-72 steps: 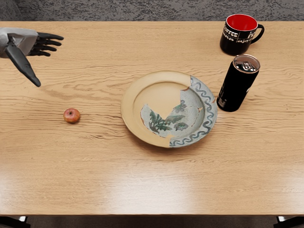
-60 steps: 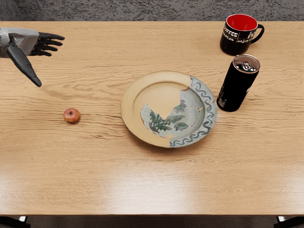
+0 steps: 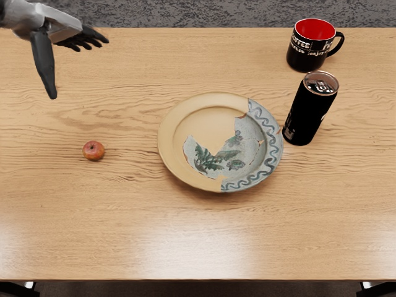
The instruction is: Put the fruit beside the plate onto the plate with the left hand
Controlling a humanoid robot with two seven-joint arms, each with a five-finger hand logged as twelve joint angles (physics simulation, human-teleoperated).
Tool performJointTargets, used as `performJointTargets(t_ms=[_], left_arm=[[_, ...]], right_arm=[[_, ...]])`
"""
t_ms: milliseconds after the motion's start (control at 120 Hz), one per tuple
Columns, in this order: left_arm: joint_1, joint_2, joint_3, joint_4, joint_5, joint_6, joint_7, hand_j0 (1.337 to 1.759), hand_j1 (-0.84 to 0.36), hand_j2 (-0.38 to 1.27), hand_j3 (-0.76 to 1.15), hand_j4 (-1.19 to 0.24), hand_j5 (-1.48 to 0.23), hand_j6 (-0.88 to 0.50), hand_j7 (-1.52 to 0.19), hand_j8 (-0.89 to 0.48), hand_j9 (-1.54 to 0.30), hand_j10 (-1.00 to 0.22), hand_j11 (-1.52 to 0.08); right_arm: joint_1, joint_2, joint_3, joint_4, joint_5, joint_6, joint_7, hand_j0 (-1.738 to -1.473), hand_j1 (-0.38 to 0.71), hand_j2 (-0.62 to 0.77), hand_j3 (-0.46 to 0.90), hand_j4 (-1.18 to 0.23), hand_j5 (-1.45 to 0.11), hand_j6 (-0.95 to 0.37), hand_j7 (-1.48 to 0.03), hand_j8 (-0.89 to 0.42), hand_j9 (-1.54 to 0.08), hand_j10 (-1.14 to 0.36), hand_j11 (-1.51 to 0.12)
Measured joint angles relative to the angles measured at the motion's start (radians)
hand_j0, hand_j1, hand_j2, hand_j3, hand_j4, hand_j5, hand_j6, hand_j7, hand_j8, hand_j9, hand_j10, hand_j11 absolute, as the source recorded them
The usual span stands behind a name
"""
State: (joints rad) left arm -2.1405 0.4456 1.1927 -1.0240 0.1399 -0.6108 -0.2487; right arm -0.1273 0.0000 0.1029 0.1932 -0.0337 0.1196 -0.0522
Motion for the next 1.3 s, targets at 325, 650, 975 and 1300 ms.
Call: performJointTargets(t_ms=[325, 650, 975, 1300], left_arm=[[-0.025, -0.286, 0.204, -0.307, -0.456, 0.301, 0.363, 1.658, 0.35, 0.0, 0.0, 0.0, 0.0, 0.0, 0.0, 0.0, 0.0, 0.0, 0.0], [0.15, -0.445, 0.123, -0.264, -0.571, 0.725, 0.428, 1.658, 0.35, 0.0, 0.0, 0.0, 0.0, 0.0, 0.0, 0.0, 0.0, 0.0, 0.0], [0.216, -0.446, 0.118, -0.268, -0.61, 0.756, 0.431, 1.658, 0.34, 0.0, 0.0, -0.01, -0.01, -0.01, -0.01, -0.01, -0.01, -0.01, -0.01], [0.257, -0.446, 0.147, -0.27, -0.606, 0.804, 0.43, 1.658, 0.14, 0.03, 0.0, -0.17, -0.22, -0.17, -0.22, -0.17, -0.22, -0.17, -0.22]], right_arm=[[0.0, 0.0, 0.0, 0.0, 0.0, 0.0, 0.0, -1.658, -0.33, 0.0, 0.0, -0.02, -0.02, -0.02, -0.02, -0.02, -0.02, -0.01, -0.02], [0.0, 0.0, 0.0, 0.0, 0.0, 0.0, 0.0, -1.658, -0.33, 0.0, 0.0, -0.02, -0.02, -0.02, -0.02, -0.02, -0.02, -0.02, -0.02], [0.0, 0.0, 0.0, 0.0, 0.0, 0.0, 0.0, -1.658, -0.33, 0.0, 0.0, -0.02, -0.02, -0.02, -0.02, -0.02, -0.02, -0.02, -0.02], [0.0, 0.0, 0.0, 0.0, 0.0, 0.0, 0.0, -1.658, -0.33, 0.0, 0.0, -0.02, -0.02, -0.02, -0.02, -0.02, -0.02, -0.02, -0.02]])
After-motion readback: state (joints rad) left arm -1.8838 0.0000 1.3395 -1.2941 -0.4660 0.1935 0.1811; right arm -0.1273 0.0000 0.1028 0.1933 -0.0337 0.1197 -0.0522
